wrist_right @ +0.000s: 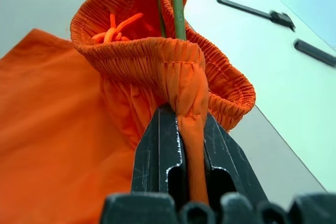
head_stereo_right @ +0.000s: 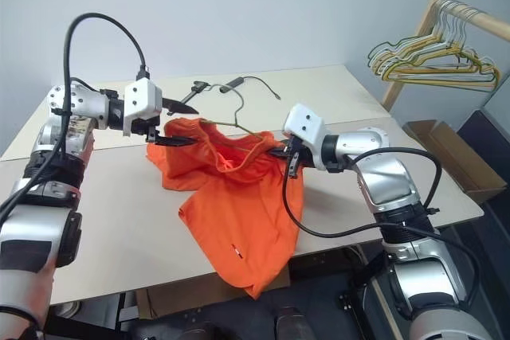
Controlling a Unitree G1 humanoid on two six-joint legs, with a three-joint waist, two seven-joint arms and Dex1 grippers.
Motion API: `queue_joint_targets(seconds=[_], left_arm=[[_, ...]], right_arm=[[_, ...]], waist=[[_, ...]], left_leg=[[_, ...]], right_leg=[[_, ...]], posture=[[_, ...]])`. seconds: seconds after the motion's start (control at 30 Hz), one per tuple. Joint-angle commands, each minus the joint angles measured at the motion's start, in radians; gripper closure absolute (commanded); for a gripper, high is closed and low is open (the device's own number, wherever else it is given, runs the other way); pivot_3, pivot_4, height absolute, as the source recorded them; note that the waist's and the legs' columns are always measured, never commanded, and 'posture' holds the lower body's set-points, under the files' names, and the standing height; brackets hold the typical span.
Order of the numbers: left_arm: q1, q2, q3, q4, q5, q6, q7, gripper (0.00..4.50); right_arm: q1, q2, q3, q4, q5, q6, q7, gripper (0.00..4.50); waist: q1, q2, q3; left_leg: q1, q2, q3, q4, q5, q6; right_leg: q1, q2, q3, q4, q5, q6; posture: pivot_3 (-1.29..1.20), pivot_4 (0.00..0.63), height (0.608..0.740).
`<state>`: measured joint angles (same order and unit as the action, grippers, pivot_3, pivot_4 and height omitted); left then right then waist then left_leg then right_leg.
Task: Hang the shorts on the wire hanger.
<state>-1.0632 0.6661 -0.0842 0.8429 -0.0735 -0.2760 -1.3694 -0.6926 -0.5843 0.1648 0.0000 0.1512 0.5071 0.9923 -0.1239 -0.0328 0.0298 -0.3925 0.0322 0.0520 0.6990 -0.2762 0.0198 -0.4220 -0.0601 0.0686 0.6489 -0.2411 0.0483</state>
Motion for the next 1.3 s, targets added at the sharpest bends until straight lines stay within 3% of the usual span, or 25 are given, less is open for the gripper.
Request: queue_joint_targets(seconds=[0.03, 0.2, 0.33, 0.4, 0.5, 0.73, 1.0, 1.3], left_arm=[[-0.040, 0.033, 0.101, -0.037, -0.079, 0.043, 0.048, 0.04], [0.037, 0.053, 0.185, -0.175, -0.178, 0.152, 0.055, 0.04], [0.195, 0.050, 0.215, -0.395, -0.260, 0.238, 0.053, 0.04], [0.284, 0.033, 0.245, -0.540, -0.357, 0.328, 0.061, 0.04], [0.357, 0.003, 0.276, -0.670, -0.448, 0.421, 0.106, 0.04], [0.395, -0.053, 0.288, -0.781, -0.518, 0.508, 0.215, 0.04], [0.392, -0.086, 0.297, -0.806, -0.568, 0.540, 0.245, 0.04], [0.417, -0.126, 0.303, -0.853, -0.608, 0.557, 0.307, 0.04]], right_arm=[[0.008, -0.032, -0.083, -0.039, 0.037, 0.059, -0.036, 4.50], [0.055, -0.076, -0.161, -0.082, 0.044, 0.189, -0.133, 4.50], [0.046, -0.080, -0.226, -0.177, 0.054, 0.488, -0.267, 4.50], [0.034, -0.041, -0.308, -0.228, 0.050, 0.658, -0.370, 4.50], [0.043, 0.007, -0.360, -0.284, -0.010, 0.748, -0.521, 4.50], [-0.044, 0.116, -0.438, -0.240, -0.208, 1.028, -0.869, 4.50], [-0.164, 0.285, -0.588, -0.189, -0.417, 0.996, -1.216, 4.50], [-0.237, 0.291, -0.707, -0.019, -0.457, 0.753, -1.433, 4.50]], waist=[[0.000, 0.000, 0.000], [0.000, 0.000, 0.000], [-0.001, 0.003, -0.002], [-0.001, 0.003, -0.002], [-0.001, 0.003, -0.002], [-0.003, 0.005, -0.004], [-0.030, 0.008, -0.005], [-0.057, 0.010, -0.007]], left_leg=[[0.000, 0.000, 0.000, 0.000, 0.000, 0.000], [0.000, 0.000, 0.000, 0.000, 0.000, 0.000], [0.001, 0.000, 0.000, 0.000, 0.000, 0.000], [0.001, 0.001, 0.000, 0.000, 0.000, 0.000], [0.001, 0.001, 0.000, 0.000, 0.000, 0.000], [0.002, -0.001, 0.000, 0.000, 0.000, 0.000], [0.002, -0.001, 0.000, 0.000, 0.000, 0.000], [0.003, -0.002, 0.000, -0.001, 0.000, 0.000]], right_leg=[[0.000, 0.000, 0.000, 0.000, 0.000, 0.000], [0.000, 0.000, 0.000, 0.000, 0.000, 0.000], [0.001, -0.001, 0.001, 0.001, 0.000, 0.000], [0.000, -0.001, 0.001, 0.002, 0.000, 0.000], [-0.001, -0.001, 0.001, 0.008, 0.000, 0.000], [0.000, -0.002, 0.001, 0.006, 0.000, 0.000], [0.000, -0.001, 0.003, 0.006, 0.000, 0.000], [0.001, -0.002, 0.003, 0.004, 0.000, 0.000]], posture=[[-0.09, 0.000, 0.740], [-0.09, 0.000, 0.740], [-0.11, 0.000, 0.740], [-0.12, 0.000, 0.740], [-0.12, 0.000, 0.740], [-0.13, 0.000, 0.740], [-0.13, 0.000, 0.740], [-0.11, 0.000, 0.740]])
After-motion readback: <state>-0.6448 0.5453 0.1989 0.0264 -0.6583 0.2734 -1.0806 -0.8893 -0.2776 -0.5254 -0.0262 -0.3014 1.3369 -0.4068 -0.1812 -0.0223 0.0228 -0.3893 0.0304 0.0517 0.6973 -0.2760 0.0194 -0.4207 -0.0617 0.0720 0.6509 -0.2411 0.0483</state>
